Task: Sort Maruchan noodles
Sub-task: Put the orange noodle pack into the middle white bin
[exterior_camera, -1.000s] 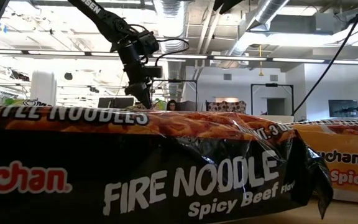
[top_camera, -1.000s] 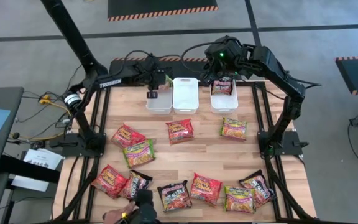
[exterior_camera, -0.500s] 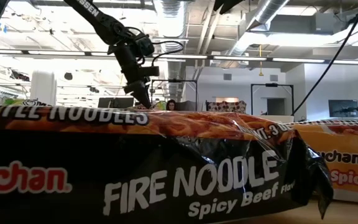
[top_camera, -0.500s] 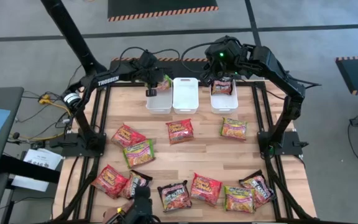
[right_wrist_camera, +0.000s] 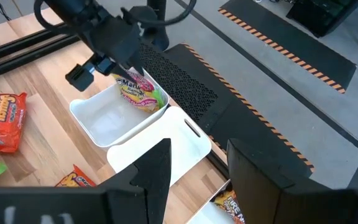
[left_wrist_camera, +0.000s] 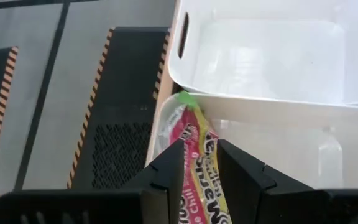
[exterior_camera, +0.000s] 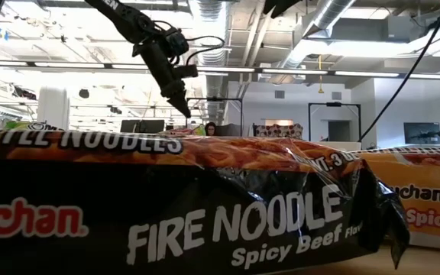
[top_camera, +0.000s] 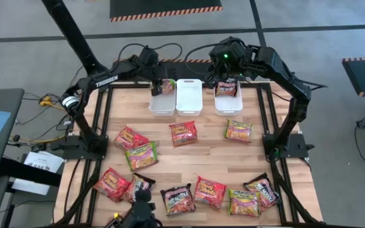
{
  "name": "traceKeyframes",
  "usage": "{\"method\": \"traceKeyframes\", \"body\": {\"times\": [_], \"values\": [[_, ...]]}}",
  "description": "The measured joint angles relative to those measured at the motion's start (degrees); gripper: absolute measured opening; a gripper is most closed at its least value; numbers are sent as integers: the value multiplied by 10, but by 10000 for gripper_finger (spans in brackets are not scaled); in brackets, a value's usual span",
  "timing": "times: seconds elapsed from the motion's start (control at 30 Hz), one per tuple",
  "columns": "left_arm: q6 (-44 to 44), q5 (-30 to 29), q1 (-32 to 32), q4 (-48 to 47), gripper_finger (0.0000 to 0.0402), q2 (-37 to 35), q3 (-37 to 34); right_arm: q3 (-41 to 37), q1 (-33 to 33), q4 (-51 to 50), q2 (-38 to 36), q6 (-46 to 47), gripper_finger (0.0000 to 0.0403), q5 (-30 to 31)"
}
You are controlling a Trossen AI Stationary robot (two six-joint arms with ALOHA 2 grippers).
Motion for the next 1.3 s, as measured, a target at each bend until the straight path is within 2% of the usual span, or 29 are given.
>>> {"method": "traceKeyframes", "body": {"times": [0.13, 0.4, 0.57, 0.87, 1.03, 1.3], "values": [[-24, 23, 0, -26, 87, 0, 27, 0, 0, 0, 0, 0, 182, 0], [-102, 140, 10, -144, 87, -4, 129, 0, 0, -16, 0, 0, 182, -5], [-130, 206, 12, -173, 87, -53, 142, 0, 1, -59, 0, 10, 182, -33], [-179, 199, 8, -175, 86, -206, 123, 0, 24, -108, 0, 67, 182, -38], [-202, 195, 8, -201, 86, -278, 121, -1, 48, -120, 1, 99, 182, -68], [-222, 199, -6, -264, 86, -369, 121, -58, 101, -118, 3, 153, 182, -101]]}}
